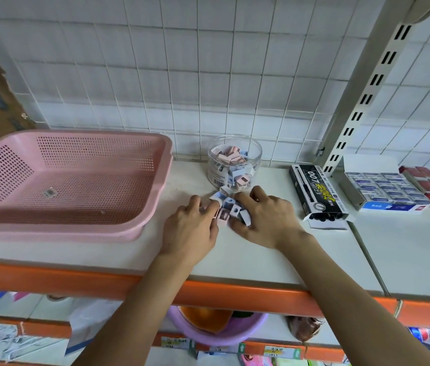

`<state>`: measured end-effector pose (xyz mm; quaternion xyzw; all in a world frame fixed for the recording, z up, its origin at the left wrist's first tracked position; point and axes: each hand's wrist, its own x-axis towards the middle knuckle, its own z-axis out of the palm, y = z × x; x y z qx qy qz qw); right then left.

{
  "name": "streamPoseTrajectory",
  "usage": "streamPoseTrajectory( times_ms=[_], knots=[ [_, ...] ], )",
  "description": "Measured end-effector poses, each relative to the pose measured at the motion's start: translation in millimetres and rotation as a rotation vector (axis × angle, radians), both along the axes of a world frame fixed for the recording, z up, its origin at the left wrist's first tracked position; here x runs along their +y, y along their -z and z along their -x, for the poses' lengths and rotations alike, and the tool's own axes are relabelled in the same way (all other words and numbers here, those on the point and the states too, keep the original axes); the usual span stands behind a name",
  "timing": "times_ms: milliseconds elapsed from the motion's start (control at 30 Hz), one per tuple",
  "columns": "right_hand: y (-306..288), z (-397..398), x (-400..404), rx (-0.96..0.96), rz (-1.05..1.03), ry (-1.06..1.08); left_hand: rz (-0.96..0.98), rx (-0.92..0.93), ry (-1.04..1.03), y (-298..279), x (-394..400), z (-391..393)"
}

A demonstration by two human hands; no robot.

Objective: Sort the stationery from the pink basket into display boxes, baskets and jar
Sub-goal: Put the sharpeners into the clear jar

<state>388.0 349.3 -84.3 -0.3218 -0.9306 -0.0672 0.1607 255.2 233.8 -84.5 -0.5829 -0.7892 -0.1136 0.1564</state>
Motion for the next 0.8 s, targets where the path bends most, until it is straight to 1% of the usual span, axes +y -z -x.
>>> streamPoseTrajectory(
  times_ms=[67,200,333,400,467,567,633,733,800],
  knots=[
    [-2.8,-3.8,-0.6,0.003,-0.014,0.003,-0.055,-0.069,0.027,-3.2,4.9,3.5],
    [-7.8,-12.5,-2.2,0.053,-0.042,0.050,-0.201,-0.122,0.091,0.8,13.1,11.6],
    [-8.0,-23.9,-3.9,0.139,-0.030,0.116,-0.402,-0.338,0.104,1.5,18.5,17.6],
    [-8.9,-26.3,-3.8,0.163,-0.009,0.155,-0.496,-0.441,0.123,-8.1,23.8,18.2],
    [-9.5,-26.2,-2.7,0.169,0.011,0.182,-0.546,-0.521,0.131,-22.9,33.0,17.0],
    [-12.5,-26.1,-0.2,0.176,0.024,0.199,-0.593,-0.634,0.157,-48.0,54.6,16.6],
    [-15.7,-27.3,1.5,0.208,0.048,0.199,-0.595,-0.665,0.176,-64.1,72.3,16.2],
    [-22.1,-29.5,4.8,0.250,0.076,0.208,-0.541,-0.660,0.160,-81.5,105.0,18.4],
    [-24.4,-32.0,8.9,0.272,0.100,0.223,-0.458,-0.673,0.137,-87.5,127.5,22.6]
  ],
)
